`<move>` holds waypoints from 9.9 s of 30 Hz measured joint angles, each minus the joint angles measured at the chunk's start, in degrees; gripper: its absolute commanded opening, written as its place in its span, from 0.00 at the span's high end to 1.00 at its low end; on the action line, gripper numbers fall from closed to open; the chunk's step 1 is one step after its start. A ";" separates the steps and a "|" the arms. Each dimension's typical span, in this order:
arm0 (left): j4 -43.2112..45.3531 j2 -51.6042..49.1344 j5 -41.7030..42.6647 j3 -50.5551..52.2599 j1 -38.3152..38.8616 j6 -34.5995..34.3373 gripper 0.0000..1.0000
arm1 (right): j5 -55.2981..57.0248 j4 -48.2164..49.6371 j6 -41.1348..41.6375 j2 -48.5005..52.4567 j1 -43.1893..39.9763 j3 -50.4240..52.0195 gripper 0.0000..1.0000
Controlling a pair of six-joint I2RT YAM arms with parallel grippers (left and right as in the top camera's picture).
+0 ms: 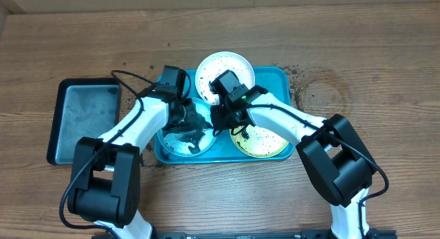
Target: Clean dirty plates on tray and stack at the side
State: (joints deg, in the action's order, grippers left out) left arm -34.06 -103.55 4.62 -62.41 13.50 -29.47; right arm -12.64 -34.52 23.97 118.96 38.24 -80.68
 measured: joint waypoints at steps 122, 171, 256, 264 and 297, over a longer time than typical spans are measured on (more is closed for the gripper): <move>-23.04 16.37 1.20 -14.62 -28.65 3.10 0.96 | 61.96 -20.06 -41.29 0.48 18.60 -41.13 0.96; -22.97 16.37 2.05 -14.62 -28.65 3.10 0.96 | 5.49 -33.20 -19.45 0.59 -54.36 -16.98 0.53; -18.51 14.38 5.66 -14.62 -14.05 4.61 0.95 | 1.88 -13.22 -4.33 11.52 -2.54 -21.73 0.87; -18.23 10.16 5.68 -14.62 -11.21 4.61 0.96 | 1.27 -13.27 -3.06 11.52 -4.15 -21.73 0.96; -8.94 -13.90 -0.74 -18.05 -3.34 0.90 0.96 | 0.44 -15.30 -2.97 11.52 -5.66 -21.73 0.96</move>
State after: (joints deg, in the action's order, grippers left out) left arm -43.00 -117.45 3.88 -80.47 10.15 -28.58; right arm -12.21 -49.82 20.99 130.48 32.58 -102.41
